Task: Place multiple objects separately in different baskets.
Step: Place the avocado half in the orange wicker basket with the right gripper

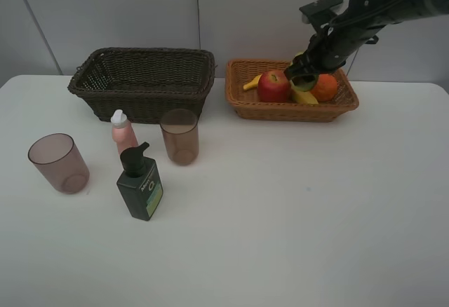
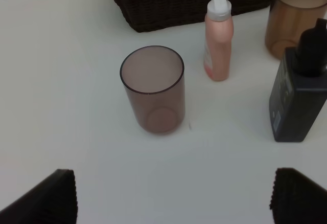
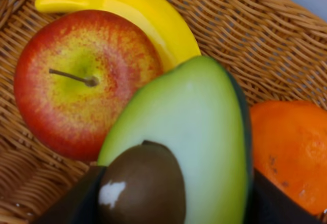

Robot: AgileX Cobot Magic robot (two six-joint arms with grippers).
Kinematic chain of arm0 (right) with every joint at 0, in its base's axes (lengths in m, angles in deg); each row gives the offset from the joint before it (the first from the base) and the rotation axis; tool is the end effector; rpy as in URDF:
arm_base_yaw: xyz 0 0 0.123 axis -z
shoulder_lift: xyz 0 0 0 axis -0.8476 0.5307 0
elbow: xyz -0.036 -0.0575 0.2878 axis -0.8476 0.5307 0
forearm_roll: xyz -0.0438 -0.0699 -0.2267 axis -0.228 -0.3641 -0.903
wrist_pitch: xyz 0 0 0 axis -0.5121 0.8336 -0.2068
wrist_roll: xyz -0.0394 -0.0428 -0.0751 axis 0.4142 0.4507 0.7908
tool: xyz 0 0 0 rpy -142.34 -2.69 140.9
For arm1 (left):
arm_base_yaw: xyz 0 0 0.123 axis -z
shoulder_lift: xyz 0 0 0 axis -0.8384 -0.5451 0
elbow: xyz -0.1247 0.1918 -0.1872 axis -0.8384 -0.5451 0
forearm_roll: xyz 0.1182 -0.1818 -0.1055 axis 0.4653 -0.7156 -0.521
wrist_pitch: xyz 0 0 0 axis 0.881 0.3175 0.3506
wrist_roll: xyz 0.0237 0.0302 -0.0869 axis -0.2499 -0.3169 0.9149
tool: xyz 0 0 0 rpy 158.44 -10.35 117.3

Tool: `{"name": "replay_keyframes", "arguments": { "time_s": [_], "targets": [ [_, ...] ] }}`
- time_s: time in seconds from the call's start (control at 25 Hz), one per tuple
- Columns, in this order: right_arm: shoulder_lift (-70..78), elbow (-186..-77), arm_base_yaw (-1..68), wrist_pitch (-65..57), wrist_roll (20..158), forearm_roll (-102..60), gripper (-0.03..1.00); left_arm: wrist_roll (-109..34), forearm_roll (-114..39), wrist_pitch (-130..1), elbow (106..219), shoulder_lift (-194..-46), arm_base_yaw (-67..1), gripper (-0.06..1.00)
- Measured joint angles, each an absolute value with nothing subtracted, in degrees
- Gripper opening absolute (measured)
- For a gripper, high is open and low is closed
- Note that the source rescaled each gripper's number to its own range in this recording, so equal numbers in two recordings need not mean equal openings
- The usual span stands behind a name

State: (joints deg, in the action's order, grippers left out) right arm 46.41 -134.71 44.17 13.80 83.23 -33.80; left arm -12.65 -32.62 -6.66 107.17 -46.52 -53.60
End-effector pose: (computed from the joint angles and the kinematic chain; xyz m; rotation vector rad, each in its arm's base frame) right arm 0.4294 0.1014 0.2043 -0.7556 2.4047 -0.1075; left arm -0.0162 -0.0113 0.2470 0.2386 2.1192 -0.1162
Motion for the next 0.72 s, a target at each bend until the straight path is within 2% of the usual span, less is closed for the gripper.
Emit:
{"name": "replay_keyframes", "arguments": {
  "time_s": [0.56, 0.6, 0.72],
  "targets": [
    [46.41, -134.71, 44.93, 13.80, 83.03, -33.80, 0.30, -12.65, -32.62, -6.66, 107.17, -46.52, -53.60, 1.00],
    [46.41, -134.71, 44.93, 13.80, 83.03, -33.80, 0.38, -12.65, -32.62, -6.66, 107.17, -46.52, -53.60, 1.00],
    [46.41, -134.71, 44.93, 13.80, 83.03, -33.37, 0.80, -12.65, -32.62, -6.66, 107.17, -46.52, -53.60, 1.00]
  ]
}}
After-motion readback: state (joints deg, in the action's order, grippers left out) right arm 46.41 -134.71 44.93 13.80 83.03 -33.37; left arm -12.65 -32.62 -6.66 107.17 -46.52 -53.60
